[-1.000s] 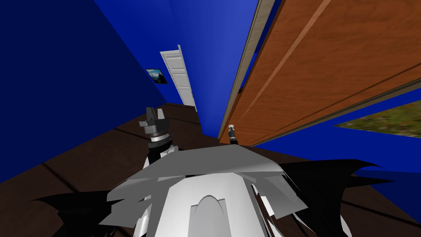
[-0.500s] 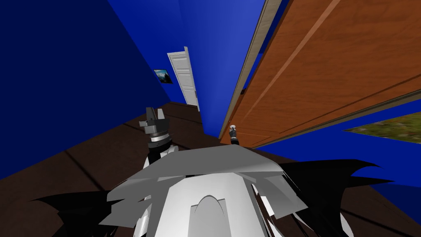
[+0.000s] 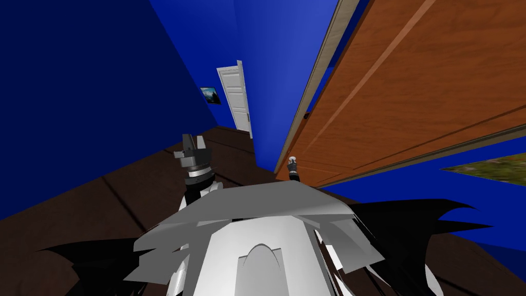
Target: Pull the door open
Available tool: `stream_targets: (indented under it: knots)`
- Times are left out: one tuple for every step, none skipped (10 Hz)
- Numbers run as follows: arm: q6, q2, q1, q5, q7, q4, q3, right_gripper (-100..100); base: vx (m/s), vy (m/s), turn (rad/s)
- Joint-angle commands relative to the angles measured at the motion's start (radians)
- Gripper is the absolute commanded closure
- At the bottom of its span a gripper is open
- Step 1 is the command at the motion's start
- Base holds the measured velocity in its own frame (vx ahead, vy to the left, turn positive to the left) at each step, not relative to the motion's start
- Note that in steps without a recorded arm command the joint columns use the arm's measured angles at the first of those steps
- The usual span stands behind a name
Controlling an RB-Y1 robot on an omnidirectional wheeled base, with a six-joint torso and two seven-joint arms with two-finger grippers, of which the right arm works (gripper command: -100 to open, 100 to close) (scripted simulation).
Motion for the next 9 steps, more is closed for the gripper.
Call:
stream_targets:
  knots:
    - [-0.003,-0.016,0.000,-0.034,-0.050,0.023,-0.001,100,-0.051,-0.001,0.106]
    - [-0.003,-0.016,0.000,-0.034,-0.061,0.023,-0.001,100,-0.037,-0.002,0.066]
    - [-0.005,-0.023,0.000,-0.060,-0.091,0.027,0.003,100,-0.042,0.006,0.121]
    - [-0.005,-0.023,0.000,-0.060,-0.102,0.027,0.003,100,-0.041,0.002,0.071]
    - [-0.007,-0.030,0.000,-0.086,-0.141,0.030,0.006,100,-0.043,-0.007,0.107]
    - [-0.007,-0.030,0.000,-0.086,-0.143,0.030,0.006,100,-0.036,-0.008,0.053]
    - [-0.008,-0.037,0.000,-0.111,-0.182,0.034,0.009,100,-0.045,-0.010,0.113]
    - [-0.008,-0.037,0.000,-0.111,-0.184,0.034,0.009,100,-0.039,-0.005,0.070]
    - [-0.010,-0.043,0.000,-0.136,-0.222,0.037,0.012,100,-0.039,0.000,0.104]
